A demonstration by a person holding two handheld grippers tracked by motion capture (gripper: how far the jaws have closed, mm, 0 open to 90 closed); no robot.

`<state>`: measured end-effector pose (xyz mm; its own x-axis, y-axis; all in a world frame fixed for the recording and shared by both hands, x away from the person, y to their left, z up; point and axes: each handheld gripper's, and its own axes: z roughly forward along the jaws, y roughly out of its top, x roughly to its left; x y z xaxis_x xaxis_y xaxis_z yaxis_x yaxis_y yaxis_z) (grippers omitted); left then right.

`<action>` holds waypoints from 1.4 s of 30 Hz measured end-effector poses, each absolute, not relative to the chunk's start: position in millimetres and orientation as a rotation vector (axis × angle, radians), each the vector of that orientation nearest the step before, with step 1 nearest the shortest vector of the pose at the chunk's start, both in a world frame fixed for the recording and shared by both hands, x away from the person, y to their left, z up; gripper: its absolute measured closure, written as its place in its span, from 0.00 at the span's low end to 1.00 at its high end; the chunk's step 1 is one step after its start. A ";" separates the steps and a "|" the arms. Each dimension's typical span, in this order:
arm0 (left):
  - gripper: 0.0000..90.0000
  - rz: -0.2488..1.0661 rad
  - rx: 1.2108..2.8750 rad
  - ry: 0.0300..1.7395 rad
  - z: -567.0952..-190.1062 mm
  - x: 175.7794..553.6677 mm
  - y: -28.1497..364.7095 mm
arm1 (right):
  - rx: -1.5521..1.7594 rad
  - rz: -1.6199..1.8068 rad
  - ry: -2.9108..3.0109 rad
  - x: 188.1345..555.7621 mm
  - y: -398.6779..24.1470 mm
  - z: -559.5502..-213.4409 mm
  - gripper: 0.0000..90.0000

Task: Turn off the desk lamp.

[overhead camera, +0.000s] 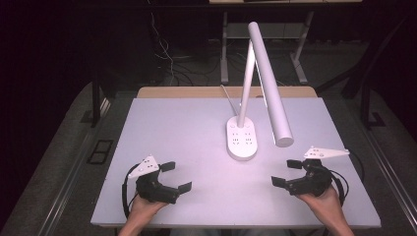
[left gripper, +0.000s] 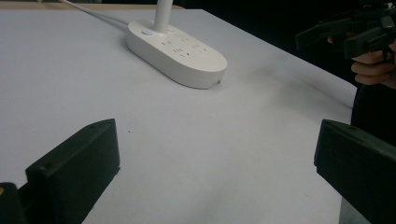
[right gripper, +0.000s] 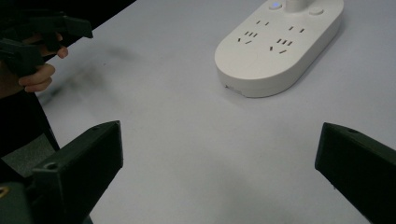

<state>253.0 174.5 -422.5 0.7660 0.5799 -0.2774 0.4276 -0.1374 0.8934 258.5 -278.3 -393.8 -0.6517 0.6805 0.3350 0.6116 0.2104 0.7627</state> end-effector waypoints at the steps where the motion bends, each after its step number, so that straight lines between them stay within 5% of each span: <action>1: 0.00 0.158 1.766 0.789 -422.4 252.9 174.3 | 1.270 1.445 2.389 259.4 -278.3 -392.5 0.01; 42: 0.00 0.156 1.765 0.789 -422.1 251.2 174.9 | 1.213 1.360 2.476 328.5 -261.4 -363.2 0.01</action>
<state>251.2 174.9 -422.1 0.7659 0.5789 -0.2799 0.4288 -0.1354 0.8932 328.5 -261.4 -363.2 -0.6868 0.6644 0.2948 0.6052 0.2981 0.7382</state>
